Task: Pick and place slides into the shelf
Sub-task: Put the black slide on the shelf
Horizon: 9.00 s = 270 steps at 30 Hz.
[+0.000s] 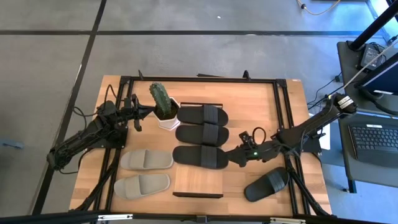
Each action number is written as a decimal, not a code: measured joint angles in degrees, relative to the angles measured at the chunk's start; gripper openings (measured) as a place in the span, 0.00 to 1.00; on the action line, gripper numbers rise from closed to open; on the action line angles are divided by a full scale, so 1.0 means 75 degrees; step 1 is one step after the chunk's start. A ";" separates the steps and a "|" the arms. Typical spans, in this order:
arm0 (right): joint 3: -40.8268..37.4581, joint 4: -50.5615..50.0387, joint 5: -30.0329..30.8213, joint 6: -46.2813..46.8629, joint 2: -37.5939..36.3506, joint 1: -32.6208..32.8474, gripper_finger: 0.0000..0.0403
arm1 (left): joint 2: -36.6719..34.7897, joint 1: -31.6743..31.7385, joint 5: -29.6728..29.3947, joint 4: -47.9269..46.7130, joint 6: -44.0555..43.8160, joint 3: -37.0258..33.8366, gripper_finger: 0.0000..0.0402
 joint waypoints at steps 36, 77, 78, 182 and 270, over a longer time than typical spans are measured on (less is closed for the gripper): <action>0.0006 -0.7779 -0.2694 0.5580 -0.1939 0.2702 0.38 | 0.0000 0.0002 -0.0003 0.0001 0.0000 -0.0001 0.00; 0.0003 -0.9325 -0.5546 0.6077 0.0464 0.2703 0.38 | -0.0003 0.0002 -0.0006 0.0003 0.0003 -0.0003 0.00; 0.0003 -0.9323 -0.5566 0.6059 0.0494 0.2704 0.38 | -0.0003 0.0000 -0.0006 0.0002 0.0003 -0.0001 0.00; -0.5502 0.0384 -0.1711 0.2865 -0.4253 0.3034 0.38 | -0.0003 0.0000 -0.0431 0.0000 -0.0224 -0.0003 0.00; -0.4549 0.1528 -0.2585 0.3078 -0.0776 0.3022 0.38 | -0.0001 0.0002 -0.0714 -0.0016 -0.0137 -0.0003 0.00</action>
